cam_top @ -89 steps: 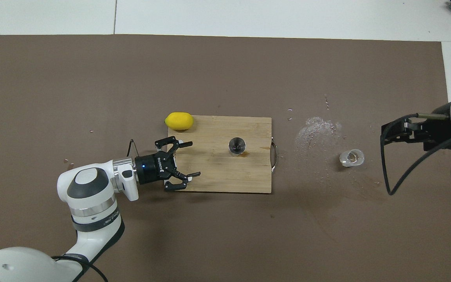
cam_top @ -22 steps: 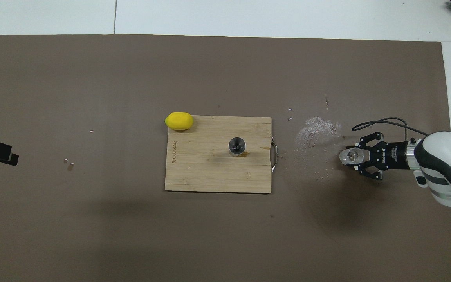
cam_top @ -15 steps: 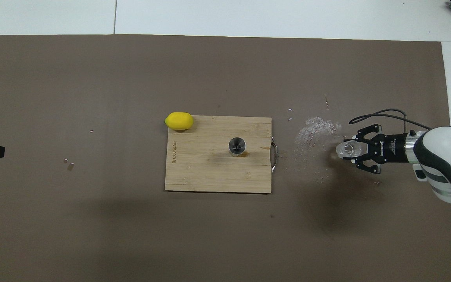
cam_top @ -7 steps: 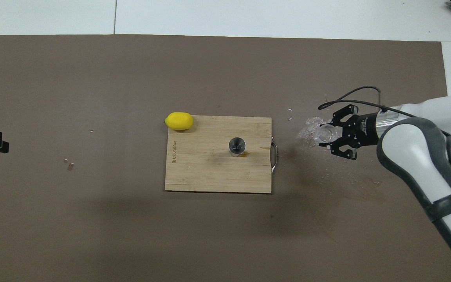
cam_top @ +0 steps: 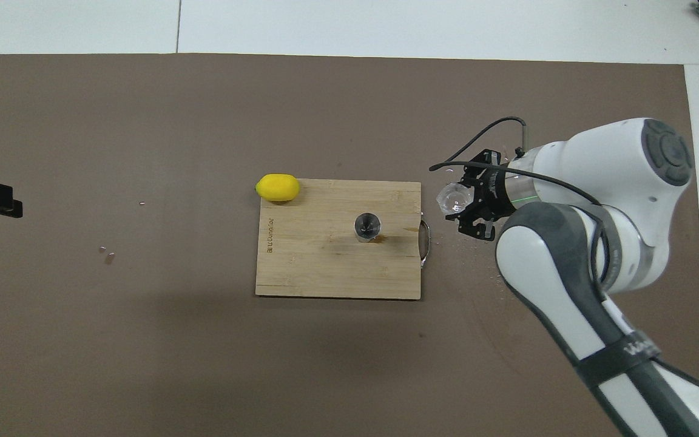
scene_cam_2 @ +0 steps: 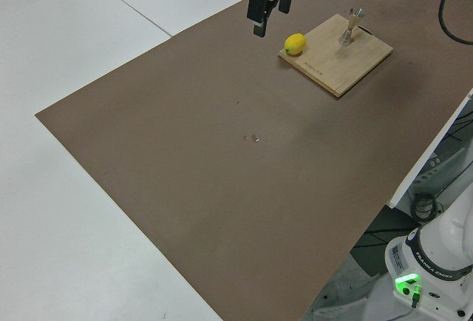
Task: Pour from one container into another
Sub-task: 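Lift the glass with the right gripper and carry it over the jigger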
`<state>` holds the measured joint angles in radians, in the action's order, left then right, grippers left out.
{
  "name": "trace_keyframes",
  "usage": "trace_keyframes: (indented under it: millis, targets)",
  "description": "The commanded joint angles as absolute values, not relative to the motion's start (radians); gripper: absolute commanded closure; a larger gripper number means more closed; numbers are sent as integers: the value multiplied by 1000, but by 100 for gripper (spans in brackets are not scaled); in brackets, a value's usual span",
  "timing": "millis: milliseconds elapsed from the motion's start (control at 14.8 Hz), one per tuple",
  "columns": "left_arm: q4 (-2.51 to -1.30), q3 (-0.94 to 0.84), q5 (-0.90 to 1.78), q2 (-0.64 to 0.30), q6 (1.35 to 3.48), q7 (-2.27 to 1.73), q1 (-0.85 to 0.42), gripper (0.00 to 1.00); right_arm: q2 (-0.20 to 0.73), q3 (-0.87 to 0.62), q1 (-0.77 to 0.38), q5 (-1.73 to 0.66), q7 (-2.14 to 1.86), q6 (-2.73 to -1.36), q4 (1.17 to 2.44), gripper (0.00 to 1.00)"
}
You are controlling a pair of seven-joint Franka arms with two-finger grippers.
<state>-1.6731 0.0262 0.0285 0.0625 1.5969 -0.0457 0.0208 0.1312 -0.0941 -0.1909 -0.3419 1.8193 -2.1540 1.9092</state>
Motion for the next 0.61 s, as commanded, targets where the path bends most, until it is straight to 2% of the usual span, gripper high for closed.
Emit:
trace_keyframes:
  millis: [0,339,542]
  targets:
    - [-1684,40,14,60,1617,-109,-6,0,176,-89,-250,-258,1917,-2134,1824,100]
    - [-1689,38,11,66,1601,-110,-6,0,251,-89,-363,-60,2048,-2091,1700,100]
    - [-1689,38,11,67,1601,-109,-6,0,259,-91,-397,14,2051,-2085,1703,100]
